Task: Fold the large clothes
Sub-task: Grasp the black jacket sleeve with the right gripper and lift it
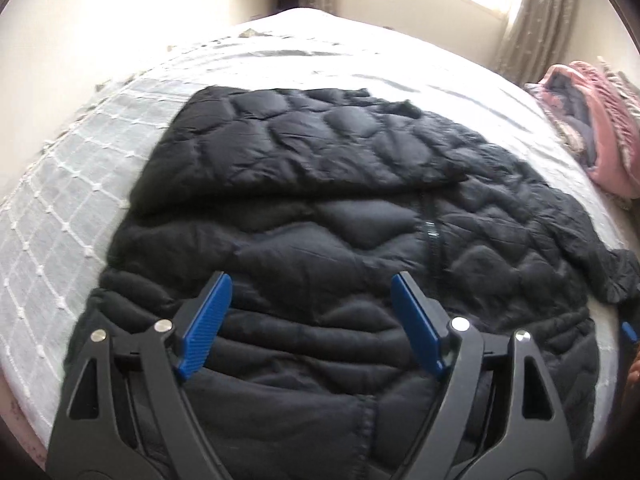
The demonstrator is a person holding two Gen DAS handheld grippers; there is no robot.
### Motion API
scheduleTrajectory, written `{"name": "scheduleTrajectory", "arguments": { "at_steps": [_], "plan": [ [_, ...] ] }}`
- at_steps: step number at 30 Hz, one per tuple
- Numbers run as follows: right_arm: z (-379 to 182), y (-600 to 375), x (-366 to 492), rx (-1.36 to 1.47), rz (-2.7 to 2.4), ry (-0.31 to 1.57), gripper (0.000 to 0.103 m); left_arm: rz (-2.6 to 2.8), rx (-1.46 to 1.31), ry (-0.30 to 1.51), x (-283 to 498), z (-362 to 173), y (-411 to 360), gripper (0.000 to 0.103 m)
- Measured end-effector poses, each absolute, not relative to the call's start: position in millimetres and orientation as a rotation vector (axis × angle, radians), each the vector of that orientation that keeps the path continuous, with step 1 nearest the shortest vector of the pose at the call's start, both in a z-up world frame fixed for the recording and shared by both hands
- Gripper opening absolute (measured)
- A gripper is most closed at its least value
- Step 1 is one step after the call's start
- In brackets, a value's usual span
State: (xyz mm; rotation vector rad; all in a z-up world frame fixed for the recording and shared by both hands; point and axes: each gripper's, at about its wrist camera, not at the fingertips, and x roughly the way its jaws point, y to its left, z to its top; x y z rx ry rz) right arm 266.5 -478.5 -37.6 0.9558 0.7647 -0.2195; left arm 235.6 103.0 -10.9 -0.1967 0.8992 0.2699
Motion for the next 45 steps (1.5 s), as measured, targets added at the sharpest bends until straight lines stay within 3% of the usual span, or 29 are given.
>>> {"name": "scheduleTrajectory", "arguments": {
  "at_steps": [13, 14, 15, 17, 18, 24, 36, 45],
  "plan": [
    [-70, -514, 327, 0.996, -0.326, 0.740, 0.086, 0.309, -0.196, 0.928, 243, -18, 123, 0.085],
    [-67, -515, 329, 0.993, -0.319, 0.721, 0.074, 0.302, -0.184, 0.929, 243, -18, 121, 0.085],
    [-62, -515, 331, 0.970, -0.316, 0.720, 0.048, 0.299, -0.175, 0.930, 243, -18, 119, 0.085],
    [-55, -512, 335, 0.912, -0.329, 0.737, 0.020, 0.301, -0.160, 0.934, 244, -18, 117, 0.085],
    [-48, -510, 335, 0.862, -0.341, 0.734, 0.012, 0.302, -0.157, 0.938, 245, -19, 117, 0.085],
    [7, -499, 328, 0.596, -0.413, 0.657, 0.004, 0.271, -0.178, 0.947, 244, -19, 119, 0.085],
    [93, -487, 319, 0.357, -0.532, 0.586, 0.003, 0.225, -0.178, 0.981, 246, -24, 124, 0.085],
    [160, -362, 340, 0.328, -0.192, 0.446, 0.003, 0.232, -0.190, 1.008, 247, -23, 141, 0.085]
  ]
}}
